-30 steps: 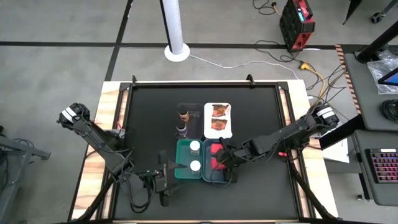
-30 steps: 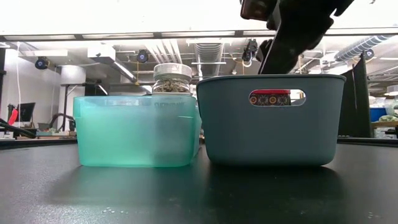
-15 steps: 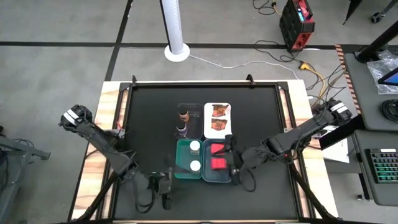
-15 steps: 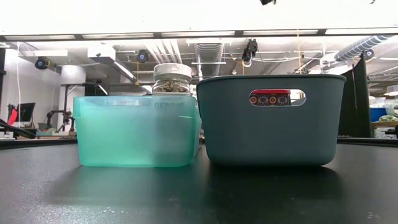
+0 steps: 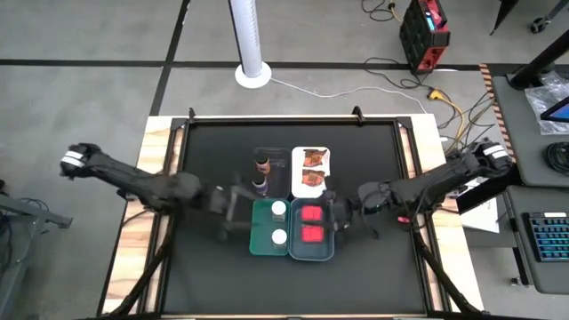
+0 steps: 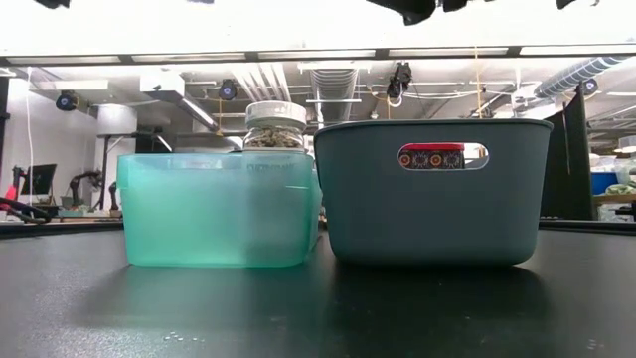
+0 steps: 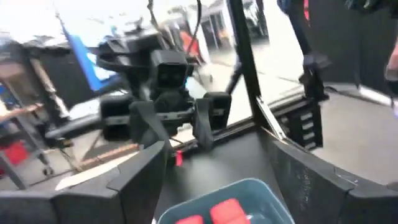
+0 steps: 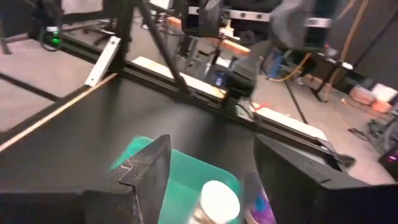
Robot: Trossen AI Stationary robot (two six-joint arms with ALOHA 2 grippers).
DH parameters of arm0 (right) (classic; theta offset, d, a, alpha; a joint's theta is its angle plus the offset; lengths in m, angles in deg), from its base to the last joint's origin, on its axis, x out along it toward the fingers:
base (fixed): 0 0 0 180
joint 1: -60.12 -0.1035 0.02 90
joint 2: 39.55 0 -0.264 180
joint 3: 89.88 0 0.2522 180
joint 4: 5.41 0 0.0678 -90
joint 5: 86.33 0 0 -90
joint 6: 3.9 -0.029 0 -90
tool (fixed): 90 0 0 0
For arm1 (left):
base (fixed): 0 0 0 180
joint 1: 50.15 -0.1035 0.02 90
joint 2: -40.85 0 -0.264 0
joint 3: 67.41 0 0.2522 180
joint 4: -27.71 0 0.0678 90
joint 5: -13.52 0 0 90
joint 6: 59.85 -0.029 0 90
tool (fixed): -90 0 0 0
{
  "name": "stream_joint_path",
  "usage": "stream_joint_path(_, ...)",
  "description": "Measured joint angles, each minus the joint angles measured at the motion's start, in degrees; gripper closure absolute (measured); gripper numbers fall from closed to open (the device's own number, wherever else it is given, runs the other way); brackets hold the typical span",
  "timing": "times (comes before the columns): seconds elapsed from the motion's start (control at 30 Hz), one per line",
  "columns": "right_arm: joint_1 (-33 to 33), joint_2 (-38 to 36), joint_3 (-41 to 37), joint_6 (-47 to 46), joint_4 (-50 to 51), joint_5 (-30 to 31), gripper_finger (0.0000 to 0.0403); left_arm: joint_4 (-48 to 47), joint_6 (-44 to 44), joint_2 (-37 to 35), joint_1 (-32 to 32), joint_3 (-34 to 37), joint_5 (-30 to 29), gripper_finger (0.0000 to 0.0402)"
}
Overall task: Sort spices by type
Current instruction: Return to Home Position
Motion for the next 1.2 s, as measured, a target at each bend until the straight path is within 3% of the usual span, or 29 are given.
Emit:
stream_joint_path(0.2,2.7,-8.8,-7.5,-0.1,-0.8,-0.2,0.0199,1.8,0.9,-20.9,-2.9,15.1,-0.5,0.0132)
stream_joint_path(0.3,3.2,-13.4,-11.4,-0.6,-0.8,0.1,0.0210,0.9,1.0,-29.7,-3.0,20.4,-4.0,0.0132)
stream_joint_path(0.53,3.3,-26.1,-19.1,0.4,0.1,2.5,0.0236,-10.7,1.5,-47.2,-3.0,25.2,-9.2,0.0132)
stream_joint_path(0.73,3.8,-38.8,-22.5,4.0,6.7,6.1,0.0263,-17.2,-0.2,-56.4,-3.0,25.2,-9.8,0.0132)
stream_joint_path(0.9,3.9,-47.7,-26.4,7.3,6.8,6.1,0.0291,-23.6,-0.2,-62.0,-3.0,26.3,-16.1,0.0132)
stream_joint_path(1.2,5.8,-56.7,-35.1,8.6,-0.3,1.6,0.0346,-23.9,-0.2,-62.4,-3.1,30.0,-18.1,0.0132)
